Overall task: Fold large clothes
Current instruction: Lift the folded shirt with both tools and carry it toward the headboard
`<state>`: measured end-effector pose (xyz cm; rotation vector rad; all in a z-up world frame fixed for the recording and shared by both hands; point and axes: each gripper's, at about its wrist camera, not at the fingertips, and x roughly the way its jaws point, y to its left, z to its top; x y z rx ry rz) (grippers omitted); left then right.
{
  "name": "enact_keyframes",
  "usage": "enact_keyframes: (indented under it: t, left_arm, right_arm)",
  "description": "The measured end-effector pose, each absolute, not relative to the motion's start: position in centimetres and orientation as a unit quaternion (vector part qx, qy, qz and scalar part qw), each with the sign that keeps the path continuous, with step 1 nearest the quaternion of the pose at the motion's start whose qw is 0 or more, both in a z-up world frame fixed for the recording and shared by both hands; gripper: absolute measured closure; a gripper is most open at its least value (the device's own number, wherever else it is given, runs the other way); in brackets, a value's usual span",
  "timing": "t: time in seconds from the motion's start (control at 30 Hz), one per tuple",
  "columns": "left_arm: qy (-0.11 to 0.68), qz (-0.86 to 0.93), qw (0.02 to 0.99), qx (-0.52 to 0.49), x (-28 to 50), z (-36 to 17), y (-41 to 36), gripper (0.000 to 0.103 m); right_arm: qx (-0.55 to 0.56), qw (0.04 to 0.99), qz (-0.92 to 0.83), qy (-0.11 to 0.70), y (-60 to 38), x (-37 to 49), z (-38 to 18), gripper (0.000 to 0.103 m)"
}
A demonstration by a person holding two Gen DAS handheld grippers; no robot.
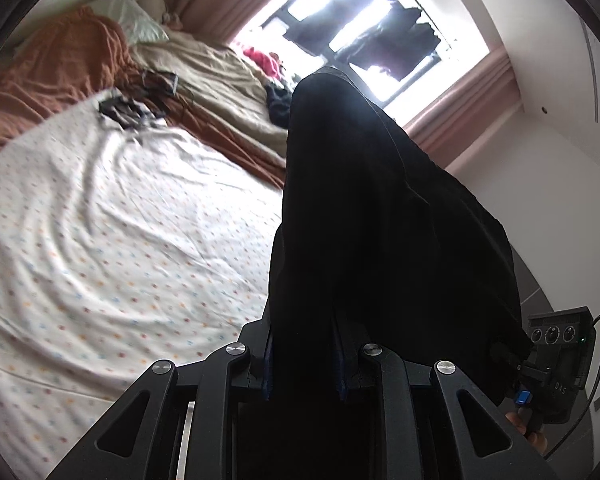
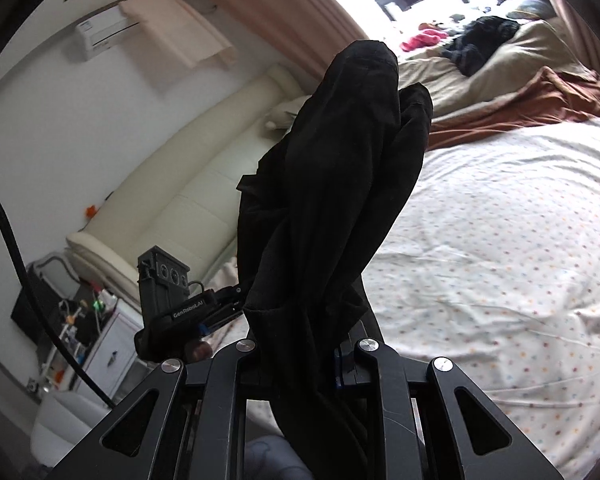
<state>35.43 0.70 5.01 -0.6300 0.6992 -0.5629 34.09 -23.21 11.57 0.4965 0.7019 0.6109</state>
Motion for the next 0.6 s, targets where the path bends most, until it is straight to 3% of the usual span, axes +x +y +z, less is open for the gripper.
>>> enact_keyframes:
  t: [0.6]
  left_arm:
    - [0.267, -0.182, 0.897, -0.302, 29.0, 11.5, 21.0, 0.080]
  right_arm:
    - [0.153, 0.838, 0.410, 0.326, -2.6, 33.5, 16.6, 0.084]
